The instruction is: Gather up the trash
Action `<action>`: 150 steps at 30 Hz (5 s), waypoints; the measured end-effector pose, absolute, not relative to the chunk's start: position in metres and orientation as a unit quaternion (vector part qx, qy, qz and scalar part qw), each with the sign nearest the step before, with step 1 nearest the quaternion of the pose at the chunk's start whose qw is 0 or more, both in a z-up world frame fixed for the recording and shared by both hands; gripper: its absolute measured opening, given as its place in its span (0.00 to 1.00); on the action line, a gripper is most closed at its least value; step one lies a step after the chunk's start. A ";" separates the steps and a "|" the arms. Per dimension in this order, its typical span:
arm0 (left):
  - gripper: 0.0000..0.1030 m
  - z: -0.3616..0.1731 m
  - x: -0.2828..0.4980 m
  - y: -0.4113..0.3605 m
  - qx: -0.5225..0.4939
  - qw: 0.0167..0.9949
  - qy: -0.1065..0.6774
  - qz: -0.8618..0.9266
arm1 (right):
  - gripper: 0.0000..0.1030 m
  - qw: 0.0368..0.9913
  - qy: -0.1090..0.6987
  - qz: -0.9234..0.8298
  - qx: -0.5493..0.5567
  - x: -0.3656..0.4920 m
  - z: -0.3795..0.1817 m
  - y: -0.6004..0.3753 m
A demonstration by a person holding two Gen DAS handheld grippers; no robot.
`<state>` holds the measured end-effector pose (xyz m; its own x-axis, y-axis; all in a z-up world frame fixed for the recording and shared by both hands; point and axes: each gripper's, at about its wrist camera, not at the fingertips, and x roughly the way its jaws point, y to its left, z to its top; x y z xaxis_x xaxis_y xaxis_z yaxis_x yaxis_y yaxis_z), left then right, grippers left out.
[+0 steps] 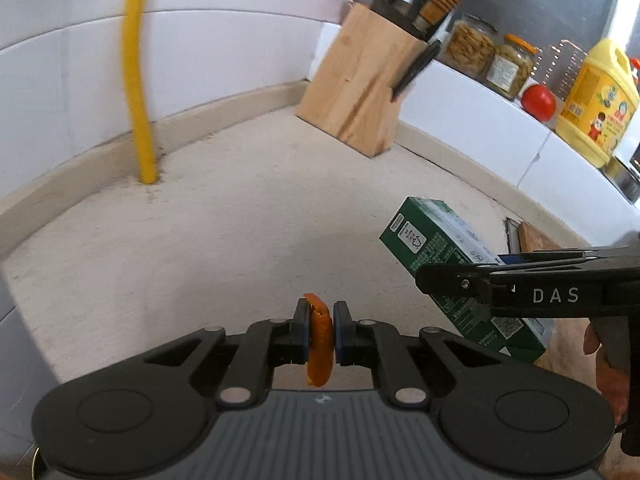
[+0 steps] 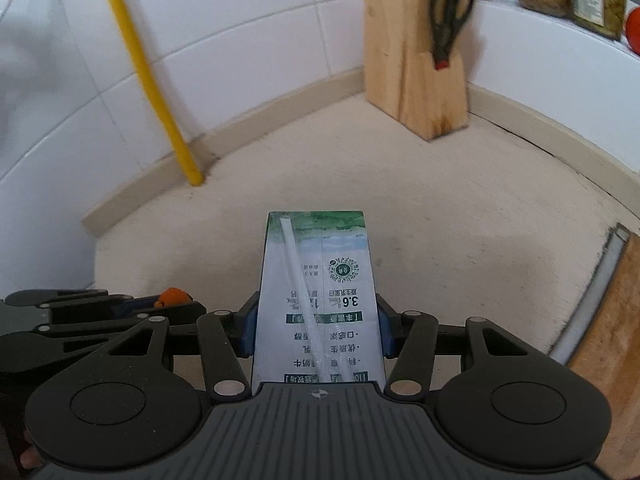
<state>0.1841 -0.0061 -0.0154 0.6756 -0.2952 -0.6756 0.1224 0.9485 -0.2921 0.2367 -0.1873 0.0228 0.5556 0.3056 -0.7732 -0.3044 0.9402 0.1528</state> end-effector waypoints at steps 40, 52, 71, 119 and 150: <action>0.07 -0.067 0.005 0.208 -0.220 0.877 0.397 0.160 | 0.59 0.763 0.491 0.417 -0.061 0.141 -0.039 0.093; 0.07 -0.061 0.011 0.226 -0.225 0.877 0.389 0.168 | 0.59 0.769 0.492 0.403 -0.063 0.147 -0.041 0.100; 0.07 -0.085 0.027 0.235 -0.229 0.850 0.439 0.181 | 0.59 0.758 0.517 0.389 -0.077 0.156 -0.069 0.114; 0.42 -0.047 0.016 0.222 -0.131 0.888 0.361 0.253 | 0.71 0.824 0.458 0.332 -0.039 0.133 -0.022 0.069; 0.98 0.035 -0.092 0.139 0.095 0.918 0.048 0.383 | 0.81 0.896 0.264 0.356 -0.037 0.071 0.053 0.045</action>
<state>-0.0922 0.1392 0.0346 0.7025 0.7115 -0.0162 -0.6931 0.6891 0.2116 0.0714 0.0447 0.0530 0.6077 0.6183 -0.4983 -0.6571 0.7439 0.1217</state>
